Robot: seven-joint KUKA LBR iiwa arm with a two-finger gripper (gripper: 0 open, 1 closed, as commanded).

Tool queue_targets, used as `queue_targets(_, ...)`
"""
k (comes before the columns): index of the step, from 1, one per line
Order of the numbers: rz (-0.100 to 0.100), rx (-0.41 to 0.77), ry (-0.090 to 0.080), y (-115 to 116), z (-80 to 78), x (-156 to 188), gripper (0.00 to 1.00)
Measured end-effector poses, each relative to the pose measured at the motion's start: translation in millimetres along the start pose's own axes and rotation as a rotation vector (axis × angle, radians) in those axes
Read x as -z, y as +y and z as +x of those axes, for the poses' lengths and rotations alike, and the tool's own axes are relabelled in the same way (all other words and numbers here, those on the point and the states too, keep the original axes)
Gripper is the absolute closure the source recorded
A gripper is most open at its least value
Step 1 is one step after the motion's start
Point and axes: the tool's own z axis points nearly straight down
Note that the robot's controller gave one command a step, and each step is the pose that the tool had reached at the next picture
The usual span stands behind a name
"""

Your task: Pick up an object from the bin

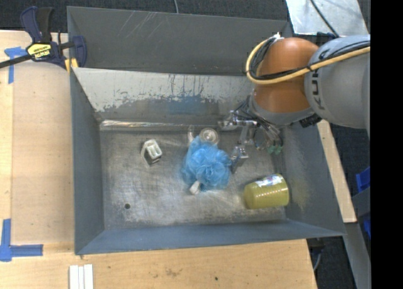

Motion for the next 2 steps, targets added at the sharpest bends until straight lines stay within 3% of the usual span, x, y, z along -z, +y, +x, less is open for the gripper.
queue_targets(1, -0.003, 0.018, -0.007, 29, 5.5, -3, 0.0)
queue_targets(2, 0.001, 0.131, -0.003, 24, -5.2, -15, 0.0)
